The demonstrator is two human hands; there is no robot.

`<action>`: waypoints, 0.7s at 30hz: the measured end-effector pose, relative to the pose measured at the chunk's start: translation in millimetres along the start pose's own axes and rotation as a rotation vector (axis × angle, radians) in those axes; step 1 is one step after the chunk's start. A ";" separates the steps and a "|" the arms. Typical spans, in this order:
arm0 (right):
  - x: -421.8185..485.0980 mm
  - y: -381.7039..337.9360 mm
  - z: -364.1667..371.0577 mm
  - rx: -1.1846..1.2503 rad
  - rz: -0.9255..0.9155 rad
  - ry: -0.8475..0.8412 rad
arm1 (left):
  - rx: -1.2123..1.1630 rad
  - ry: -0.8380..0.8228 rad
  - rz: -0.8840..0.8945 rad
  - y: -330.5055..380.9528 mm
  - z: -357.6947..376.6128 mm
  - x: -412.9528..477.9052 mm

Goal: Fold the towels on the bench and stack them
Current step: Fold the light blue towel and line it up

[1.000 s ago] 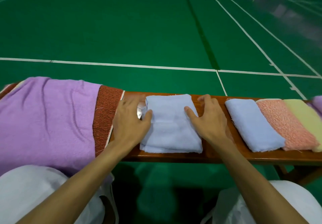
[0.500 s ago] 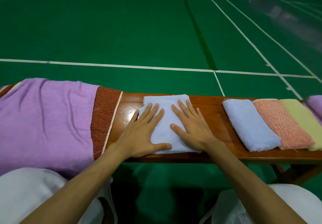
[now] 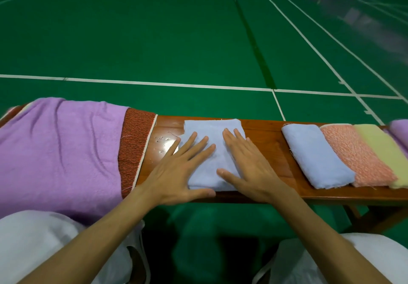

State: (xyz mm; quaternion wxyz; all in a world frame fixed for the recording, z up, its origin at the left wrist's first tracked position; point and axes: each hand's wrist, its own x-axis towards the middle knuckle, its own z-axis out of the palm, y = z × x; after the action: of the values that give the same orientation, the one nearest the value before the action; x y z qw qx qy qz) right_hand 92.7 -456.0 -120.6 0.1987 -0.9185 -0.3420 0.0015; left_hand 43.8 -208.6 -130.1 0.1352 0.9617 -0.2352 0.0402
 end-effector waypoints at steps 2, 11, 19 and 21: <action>-14.2 -3.6 2.2 -0.012 -0.081 -0.001 | -0.008 -0.014 0.001 -0.2 1.0 -8.5; -39.0 0.8 5.9 -0.169 -0.097 -0.007 | -0.020 0.060 0.039 -12.2 5.2 -34.4; -47.8 8.8 -29.4 0.188 -0.063 0.053 | -0.310 0.130 -0.033 -10.2 -12.8 -30.2; -43.3 10.3 -34.2 0.333 -0.023 0.052 | -0.439 0.160 -0.078 -8.3 -14.3 -24.5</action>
State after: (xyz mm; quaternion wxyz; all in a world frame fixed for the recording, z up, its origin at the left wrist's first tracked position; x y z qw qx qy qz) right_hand 70.6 -502.8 -98.6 0.3571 -0.8685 -0.3423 0.0320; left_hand 25.7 -186.7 -121.9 0.3609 0.9113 -0.1894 0.0588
